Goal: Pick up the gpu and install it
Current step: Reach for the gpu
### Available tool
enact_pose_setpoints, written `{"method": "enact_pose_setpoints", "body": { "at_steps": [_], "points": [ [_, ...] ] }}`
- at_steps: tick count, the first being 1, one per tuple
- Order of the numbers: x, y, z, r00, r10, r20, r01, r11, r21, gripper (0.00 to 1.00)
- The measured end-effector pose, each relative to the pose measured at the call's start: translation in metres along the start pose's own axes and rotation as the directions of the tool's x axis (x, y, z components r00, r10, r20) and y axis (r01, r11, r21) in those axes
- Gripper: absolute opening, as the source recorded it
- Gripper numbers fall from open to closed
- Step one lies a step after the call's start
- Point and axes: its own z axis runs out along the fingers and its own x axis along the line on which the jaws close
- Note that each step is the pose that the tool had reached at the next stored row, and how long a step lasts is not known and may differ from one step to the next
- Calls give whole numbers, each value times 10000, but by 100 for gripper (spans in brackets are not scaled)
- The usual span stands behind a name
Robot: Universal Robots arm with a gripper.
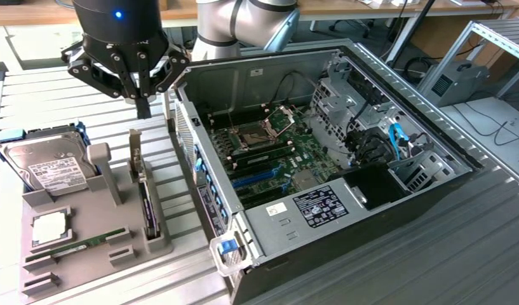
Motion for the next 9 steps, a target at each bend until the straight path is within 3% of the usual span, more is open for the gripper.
{"method": "enact_pose_setpoints", "body": {
  "at_steps": [9],
  "points": [
    [5,-9,0,10000,-1,0,1,10000,1,11]
  ]
}}
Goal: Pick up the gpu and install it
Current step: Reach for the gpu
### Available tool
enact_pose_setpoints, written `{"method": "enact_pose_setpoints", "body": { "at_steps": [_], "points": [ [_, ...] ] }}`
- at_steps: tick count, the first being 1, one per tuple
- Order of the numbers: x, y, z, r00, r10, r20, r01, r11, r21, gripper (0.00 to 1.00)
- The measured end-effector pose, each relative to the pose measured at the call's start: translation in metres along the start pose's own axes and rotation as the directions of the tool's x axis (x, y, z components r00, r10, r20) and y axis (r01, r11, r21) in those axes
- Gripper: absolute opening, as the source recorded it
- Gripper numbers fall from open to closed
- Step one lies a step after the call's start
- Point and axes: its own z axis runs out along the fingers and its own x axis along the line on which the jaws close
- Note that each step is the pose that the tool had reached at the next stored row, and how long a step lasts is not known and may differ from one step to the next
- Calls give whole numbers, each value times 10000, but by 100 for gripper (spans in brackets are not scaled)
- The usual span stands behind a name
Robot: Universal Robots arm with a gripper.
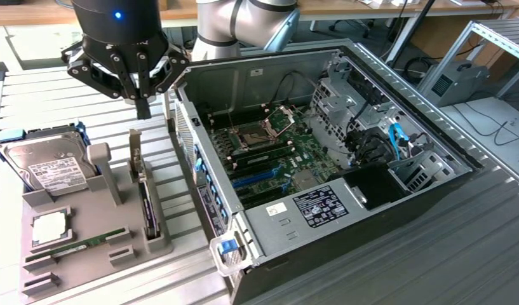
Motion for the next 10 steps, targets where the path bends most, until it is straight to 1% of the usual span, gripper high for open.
{"method": "enact_pose_setpoints", "body": {
  "at_steps": [1,2,4,8,10],
  "points": [
    [9,-1,0,10000,1,0,-1,10000,0,11],
    [42,-9,-1,10000,1,1,-1,10000,0,11],
    [55,-33,-1,10000,1,0,-1,10000,7,11],
    [63,-83,2,10000,0,4,0,10000,52,11],
    [64,-128,2,10000,-1,6,1,10000,67,11]
  ]
}}
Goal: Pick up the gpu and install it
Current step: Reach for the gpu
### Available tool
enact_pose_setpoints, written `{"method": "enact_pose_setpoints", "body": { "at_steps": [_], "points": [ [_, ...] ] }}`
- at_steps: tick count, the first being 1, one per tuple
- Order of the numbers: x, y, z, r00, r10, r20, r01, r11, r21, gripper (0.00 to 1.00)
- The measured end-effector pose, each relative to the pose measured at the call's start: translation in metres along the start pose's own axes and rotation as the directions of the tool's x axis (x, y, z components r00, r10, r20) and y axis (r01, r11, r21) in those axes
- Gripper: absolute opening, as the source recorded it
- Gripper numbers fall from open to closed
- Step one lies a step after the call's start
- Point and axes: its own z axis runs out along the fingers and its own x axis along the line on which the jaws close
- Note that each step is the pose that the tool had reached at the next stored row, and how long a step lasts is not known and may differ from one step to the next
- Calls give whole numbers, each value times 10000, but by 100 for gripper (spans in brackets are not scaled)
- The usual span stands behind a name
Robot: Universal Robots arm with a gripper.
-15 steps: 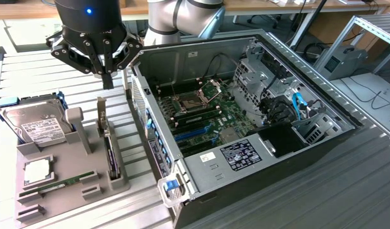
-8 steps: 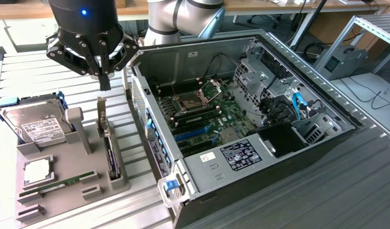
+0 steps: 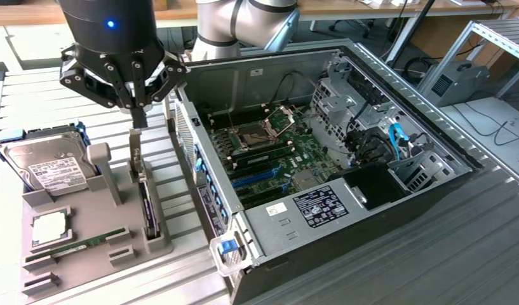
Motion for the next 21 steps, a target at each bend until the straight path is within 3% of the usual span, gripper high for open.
{"method": "enact_pose_setpoints", "body": {
  "at_steps": [5,21],
  "points": [
    [-6,-89,-1,10000,-3,8,3,9999,105,11],
    [-10,-135,-1,10000,-5,12,5,9999,166,11]
  ]
}}
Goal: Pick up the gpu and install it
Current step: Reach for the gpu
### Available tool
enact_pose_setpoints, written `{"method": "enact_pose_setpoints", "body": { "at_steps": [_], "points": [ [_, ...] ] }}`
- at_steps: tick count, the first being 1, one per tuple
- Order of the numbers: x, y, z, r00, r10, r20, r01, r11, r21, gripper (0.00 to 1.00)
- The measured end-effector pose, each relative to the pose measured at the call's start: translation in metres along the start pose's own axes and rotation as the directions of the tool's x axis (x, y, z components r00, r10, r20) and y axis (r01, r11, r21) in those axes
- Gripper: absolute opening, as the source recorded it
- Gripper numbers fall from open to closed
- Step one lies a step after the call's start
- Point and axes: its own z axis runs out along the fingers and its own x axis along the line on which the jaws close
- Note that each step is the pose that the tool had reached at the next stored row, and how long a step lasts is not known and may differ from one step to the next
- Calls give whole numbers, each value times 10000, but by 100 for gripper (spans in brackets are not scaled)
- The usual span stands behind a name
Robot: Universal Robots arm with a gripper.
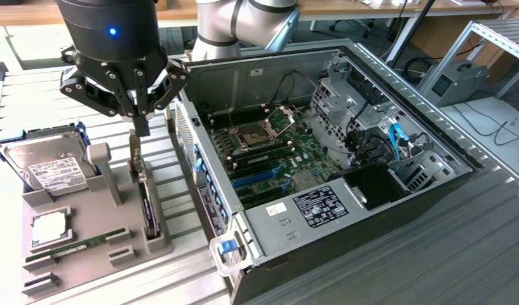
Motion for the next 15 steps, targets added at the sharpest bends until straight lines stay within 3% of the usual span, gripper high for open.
{"method": "enact_pose_setpoints", "body": {
  "at_steps": [15],
  "points": [
    [-3,-41,2,10000,-2,4,2,10000,51,11]
  ]
}}
